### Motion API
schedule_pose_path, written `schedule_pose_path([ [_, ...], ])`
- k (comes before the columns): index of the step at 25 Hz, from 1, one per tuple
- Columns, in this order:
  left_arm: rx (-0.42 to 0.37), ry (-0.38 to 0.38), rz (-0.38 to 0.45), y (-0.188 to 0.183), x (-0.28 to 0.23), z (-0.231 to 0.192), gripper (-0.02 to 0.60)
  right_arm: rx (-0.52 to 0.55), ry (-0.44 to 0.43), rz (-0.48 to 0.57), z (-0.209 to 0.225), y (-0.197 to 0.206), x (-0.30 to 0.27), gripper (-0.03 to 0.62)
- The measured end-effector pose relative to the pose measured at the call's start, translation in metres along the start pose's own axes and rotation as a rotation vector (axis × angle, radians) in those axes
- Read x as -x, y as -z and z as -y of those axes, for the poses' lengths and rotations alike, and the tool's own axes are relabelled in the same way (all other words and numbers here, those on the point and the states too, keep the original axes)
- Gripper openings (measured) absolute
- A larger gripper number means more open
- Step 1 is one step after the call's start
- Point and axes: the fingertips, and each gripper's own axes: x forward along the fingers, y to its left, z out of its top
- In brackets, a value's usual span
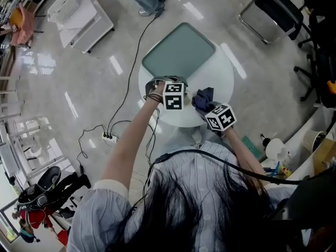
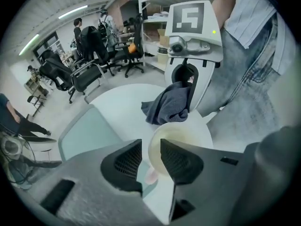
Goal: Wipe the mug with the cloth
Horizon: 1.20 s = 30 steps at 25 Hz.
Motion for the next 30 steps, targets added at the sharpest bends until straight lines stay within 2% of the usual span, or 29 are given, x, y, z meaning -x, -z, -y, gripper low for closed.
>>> schedule_pose_path([
  [1, 0.017, 0.011, 0.000, 0.000, -0.002, 0.001, 0.130, -0.002, 0.001, 0.001, 0.000, 0.000, 0.001, 0.080],
  [3, 0.064, 0.012, 0.009, 0.001, -0.005, 0.000, 0.056, -0.007, 0.002, 0.002, 0.001, 0.001, 0.002, 0.080],
  [4, 0.090, 0.009, 0.018, 0.001, -0.006, -0.001, 0.048, -0.010, 0.002, 0.002, 0.002, 0.002, 0.002, 0.080],
  [9, 0.218, -0.023, 0.051, -0.001, -0.007, -0.004, 0.049, -0.020, 0.004, 0.006, 0.005, 0.006, 0.004, 0.080],
  [15, 0.380, -0.099, 0.070, 0.002, -0.005, -0.005, 0.049, -0.022, 0.006, 0.007, 0.007, 0.005, 0.004, 0.080],
  [21, 0.618, -0.170, 0.110, 0.009, -0.002, -0.004, 0.049, -0.021, 0.008, 0.007, 0.006, 0.005, 0.005, 0.080],
  [23, 0.710, -0.197, 0.119, 0.014, 0.000, -0.005, 0.048, -0.021, 0.007, 0.009, 0.006, 0.004, 0.004, 0.080],
  [25, 0.835, -0.225, 0.139, 0.018, 0.002, -0.005, 0.049, -0.019, 0.005, 0.010, 0.006, 0.003, 0.003, 0.080],
  [30, 1.250, -0.285, 0.257, 0.032, 0.017, -0.004, 0.049, -0.024, 0.005, 0.017, 0.005, 0.003, 0.004, 0.080],
])
